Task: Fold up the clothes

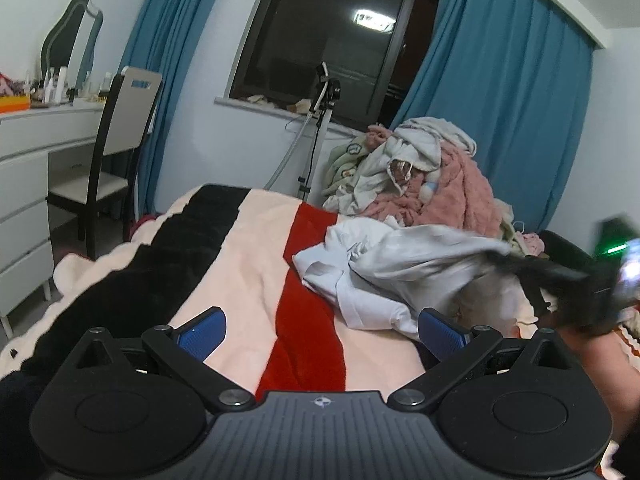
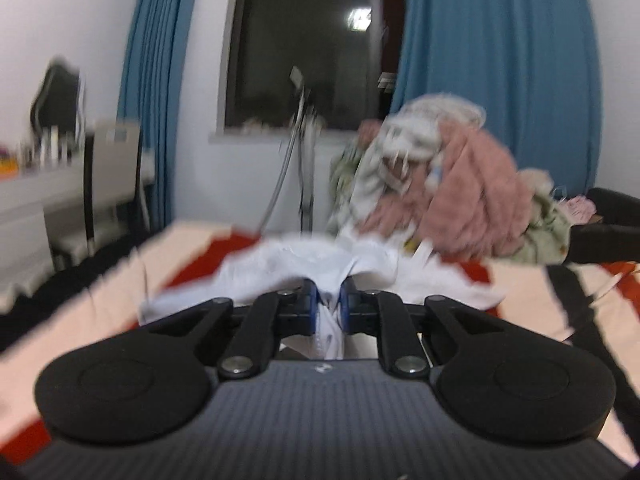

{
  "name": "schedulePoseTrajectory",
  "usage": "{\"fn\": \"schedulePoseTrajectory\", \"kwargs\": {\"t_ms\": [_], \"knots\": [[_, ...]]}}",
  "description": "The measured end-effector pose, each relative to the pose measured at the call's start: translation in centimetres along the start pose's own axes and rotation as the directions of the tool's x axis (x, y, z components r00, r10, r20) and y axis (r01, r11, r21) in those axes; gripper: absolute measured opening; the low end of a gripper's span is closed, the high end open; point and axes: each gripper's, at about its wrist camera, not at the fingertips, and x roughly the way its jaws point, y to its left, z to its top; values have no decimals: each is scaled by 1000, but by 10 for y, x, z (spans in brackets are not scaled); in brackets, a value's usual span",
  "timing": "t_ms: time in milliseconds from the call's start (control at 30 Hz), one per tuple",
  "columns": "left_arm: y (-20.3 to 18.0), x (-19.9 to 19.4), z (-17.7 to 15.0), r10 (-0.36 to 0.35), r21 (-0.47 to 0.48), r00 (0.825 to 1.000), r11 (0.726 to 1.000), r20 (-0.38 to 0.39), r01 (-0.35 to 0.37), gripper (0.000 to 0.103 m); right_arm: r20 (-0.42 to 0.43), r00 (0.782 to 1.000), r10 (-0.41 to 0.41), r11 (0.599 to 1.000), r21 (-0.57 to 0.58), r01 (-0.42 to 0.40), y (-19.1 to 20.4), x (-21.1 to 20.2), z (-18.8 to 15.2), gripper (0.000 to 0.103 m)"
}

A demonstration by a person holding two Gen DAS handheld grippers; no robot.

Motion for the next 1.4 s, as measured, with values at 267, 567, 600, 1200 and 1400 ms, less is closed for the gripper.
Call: {"fn": "schedulePoseTrajectory", "kwargs": {"t_ms": [267, 567, 600, 1200, 1400], "knots": [[-21, -28, 0, 3, 47, 1000, 999, 31, -5, 103, 194, 978, -81, 983, 177, 46, -71, -128, 47, 13], [-54, -52, -21, -93, 93, 995, 991, -22, 94, 103, 253, 965, -63, 929, 369, -36, -133, -223, 33, 13], [-60, -52, -26, -113, 102, 993, 988, -44, 117, 103, 237, 970, -56, 920, 389, -42, -136, -225, 23, 13], [-230, 36, -155, -261, 589, 944, 737, -204, 331, 65, 149, 989, -22, 799, 596, -72, -177, -208, -46, 13], [-180, 50, -113, -246, 348, 959, 895, -139, 279, 1, 95, 995, -15, 788, 614, -47, -181, -194, -56, 14]]}}
